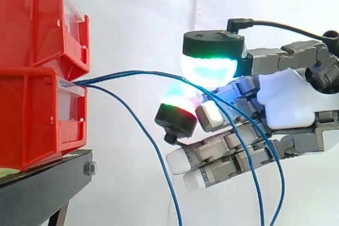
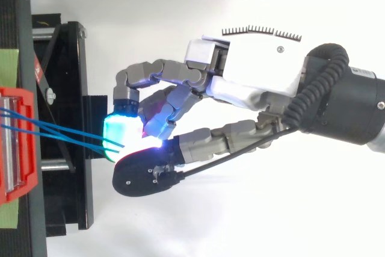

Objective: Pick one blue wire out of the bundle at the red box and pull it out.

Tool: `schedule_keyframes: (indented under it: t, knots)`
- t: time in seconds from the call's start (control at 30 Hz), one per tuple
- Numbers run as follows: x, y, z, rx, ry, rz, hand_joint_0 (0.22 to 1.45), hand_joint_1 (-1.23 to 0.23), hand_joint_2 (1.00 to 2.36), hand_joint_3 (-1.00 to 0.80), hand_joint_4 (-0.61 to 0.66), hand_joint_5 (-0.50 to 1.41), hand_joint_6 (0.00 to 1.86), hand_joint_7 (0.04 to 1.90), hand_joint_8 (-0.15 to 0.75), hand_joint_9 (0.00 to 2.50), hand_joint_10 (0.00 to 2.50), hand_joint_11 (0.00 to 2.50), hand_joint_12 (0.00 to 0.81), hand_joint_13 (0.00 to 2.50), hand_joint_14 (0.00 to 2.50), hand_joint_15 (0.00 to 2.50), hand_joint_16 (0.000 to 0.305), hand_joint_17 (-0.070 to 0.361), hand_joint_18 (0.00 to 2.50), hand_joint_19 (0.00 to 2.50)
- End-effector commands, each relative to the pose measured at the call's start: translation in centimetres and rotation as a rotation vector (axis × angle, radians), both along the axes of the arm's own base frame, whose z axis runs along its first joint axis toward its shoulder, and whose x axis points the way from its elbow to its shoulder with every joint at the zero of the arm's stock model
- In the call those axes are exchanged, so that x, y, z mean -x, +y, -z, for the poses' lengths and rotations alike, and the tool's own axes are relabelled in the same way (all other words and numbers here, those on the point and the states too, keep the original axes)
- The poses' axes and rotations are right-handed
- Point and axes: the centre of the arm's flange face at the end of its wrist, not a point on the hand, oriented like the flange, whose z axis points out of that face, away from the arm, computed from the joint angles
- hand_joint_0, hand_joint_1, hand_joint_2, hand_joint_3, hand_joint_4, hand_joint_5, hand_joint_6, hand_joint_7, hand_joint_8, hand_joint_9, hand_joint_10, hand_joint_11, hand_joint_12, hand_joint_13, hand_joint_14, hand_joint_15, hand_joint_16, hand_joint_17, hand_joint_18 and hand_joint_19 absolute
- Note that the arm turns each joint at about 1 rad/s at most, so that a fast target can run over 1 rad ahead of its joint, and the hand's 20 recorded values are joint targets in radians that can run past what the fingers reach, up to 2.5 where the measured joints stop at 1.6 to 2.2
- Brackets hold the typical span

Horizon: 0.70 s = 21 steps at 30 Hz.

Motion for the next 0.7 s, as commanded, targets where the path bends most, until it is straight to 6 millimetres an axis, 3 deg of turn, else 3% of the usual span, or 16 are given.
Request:
schedule_keyframes:
  t: [0.0, 0.13, 0.23, 0.47, 0.67]
  knots:
    - [0.01, -0.10, 0.07, 0.000, 0.000, 0.001, 0.63, -0.70, 1.02, -0.22, 0.39, -0.05, 0.50, 1.35, 0.246, 1.01, 0.02, 0.63, 0.369, 0.51, 0.01, 0.26, 0.059, 0.132, 0.40, 0.41]
    - [0.04, -0.11, 0.09, 0.001, 0.003, 0.001, 0.62, -0.85, 1.01, -0.31, 0.35, -0.08, 0.50, 1.48, 0.263, 0.95, 0.03, 0.71, 0.379, 0.47, 0.01, 0.25, 0.060, 0.134, 0.38, 0.38]
    - [-0.02, 0.02, 0.01, 0.000, 0.000, 0.000, 0.62, -0.88, 1.01, -0.41, 0.38, -0.07, 0.50, 1.50, 0.252, 0.95, 0.03, 0.71, 0.378, 0.47, 0.01, 0.25, 0.060, 0.134, 0.37, 0.37]
    - [-0.02, 0.02, 0.01, 0.000, 0.000, 0.000, 0.59, -0.74, 1.00, -0.50, 0.38, -0.04, 0.50, 1.40, 0.228, 1.01, 0.02, 0.63, 0.366, 0.49, 0.01, 0.24, 0.058, 0.130, 0.37, 0.39]
    - [0.01, -0.10, 0.07, 0.000, 0.000, 0.001, 0.58, -0.71, 1.00, -0.49, 0.34, -0.03, 0.50, 1.45, 0.236, 1.02, 0.02, 0.63, 0.366, 0.50, 0.01, 0.25, 0.057, 0.129, 0.37, 0.41]
